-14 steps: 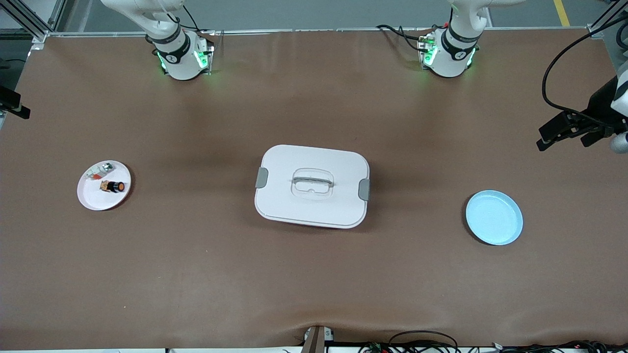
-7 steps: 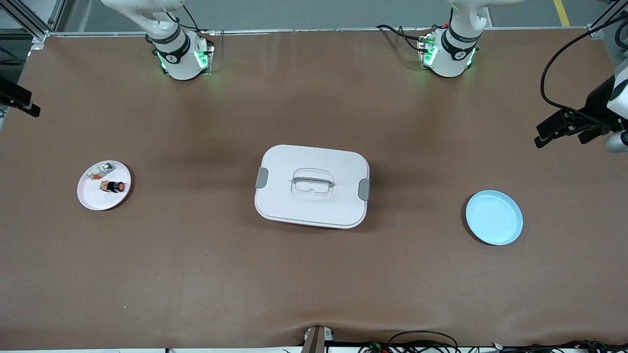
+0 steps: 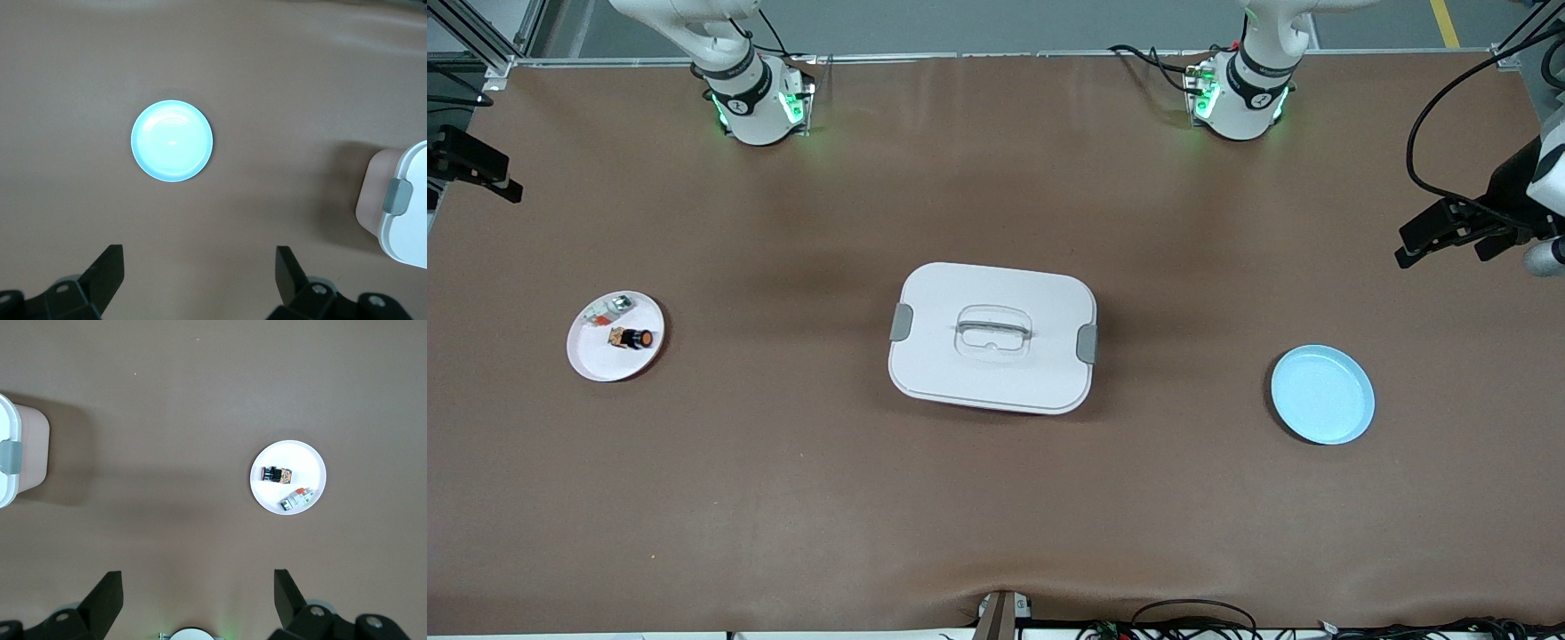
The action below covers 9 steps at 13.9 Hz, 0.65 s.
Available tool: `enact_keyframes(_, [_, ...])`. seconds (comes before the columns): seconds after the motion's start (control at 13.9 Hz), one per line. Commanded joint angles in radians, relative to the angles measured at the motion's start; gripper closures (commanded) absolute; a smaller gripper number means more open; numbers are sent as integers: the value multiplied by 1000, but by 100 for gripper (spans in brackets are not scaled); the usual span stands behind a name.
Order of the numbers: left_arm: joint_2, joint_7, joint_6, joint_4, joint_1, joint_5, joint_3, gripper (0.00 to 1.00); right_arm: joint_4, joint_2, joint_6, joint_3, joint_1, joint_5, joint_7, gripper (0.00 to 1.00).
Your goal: Transfer orange switch to right arm and place
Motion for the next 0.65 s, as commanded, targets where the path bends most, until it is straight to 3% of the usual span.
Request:
enact_keyframes(0.0, [8, 9, -22, 24, -6, 18, 1, 0, -31, -30, 11, -1, 6, -3, 14, 0])
enact_keyframes(0.57, [8, 9, -22, 26, -5, 16, 1, 0, -51, -47, 19, -2, 11, -3, 14, 0])
